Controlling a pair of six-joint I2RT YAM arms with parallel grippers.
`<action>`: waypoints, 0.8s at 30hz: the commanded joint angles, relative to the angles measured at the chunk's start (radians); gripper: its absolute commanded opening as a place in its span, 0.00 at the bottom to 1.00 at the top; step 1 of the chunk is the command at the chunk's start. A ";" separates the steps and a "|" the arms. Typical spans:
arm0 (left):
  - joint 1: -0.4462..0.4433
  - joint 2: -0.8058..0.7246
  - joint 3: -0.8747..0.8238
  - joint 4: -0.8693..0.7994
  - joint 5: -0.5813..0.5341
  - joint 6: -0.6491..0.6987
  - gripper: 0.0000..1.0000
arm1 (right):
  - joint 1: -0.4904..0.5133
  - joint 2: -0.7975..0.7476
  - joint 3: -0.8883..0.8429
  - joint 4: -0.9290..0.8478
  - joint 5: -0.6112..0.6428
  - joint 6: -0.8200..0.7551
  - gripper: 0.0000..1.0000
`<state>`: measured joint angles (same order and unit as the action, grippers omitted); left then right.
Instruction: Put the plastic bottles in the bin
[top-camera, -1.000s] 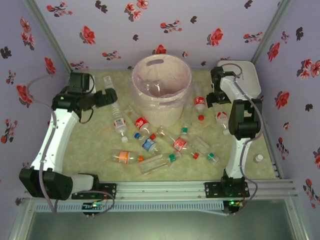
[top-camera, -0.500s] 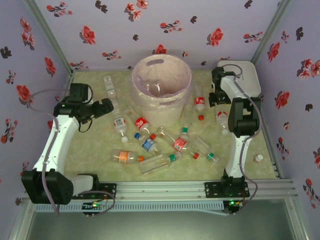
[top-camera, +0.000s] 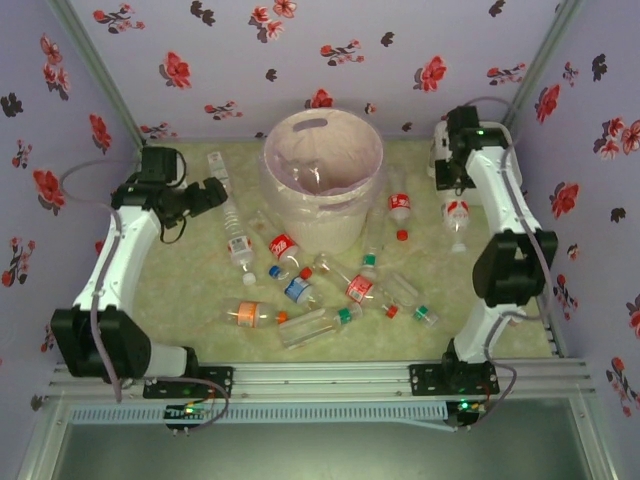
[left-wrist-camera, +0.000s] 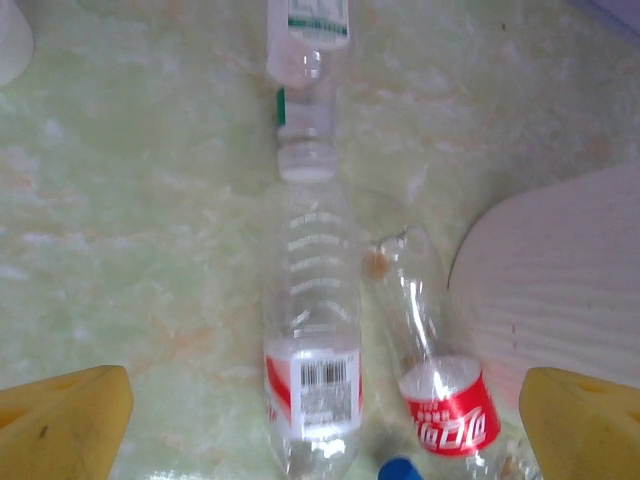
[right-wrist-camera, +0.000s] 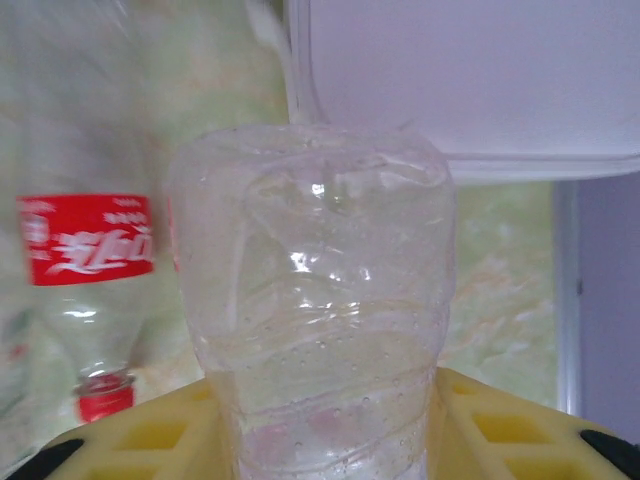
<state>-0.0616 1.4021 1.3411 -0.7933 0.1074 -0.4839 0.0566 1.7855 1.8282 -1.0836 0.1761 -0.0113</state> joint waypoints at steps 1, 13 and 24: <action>0.033 0.071 0.129 0.033 0.011 0.032 1.00 | -0.006 -0.124 0.098 -0.018 -0.099 0.063 0.40; 0.069 0.283 0.202 0.171 0.075 -0.040 1.00 | 0.053 -0.238 0.263 0.586 -0.641 0.581 0.24; 0.069 0.353 0.187 0.210 0.060 -0.059 0.97 | 0.296 0.087 0.543 0.452 -0.532 0.447 0.20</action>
<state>0.0032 1.7317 1.5124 -0.6113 0.1658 -0.5259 0.3180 1.8168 2.3222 -0.5652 -0.3946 0.4908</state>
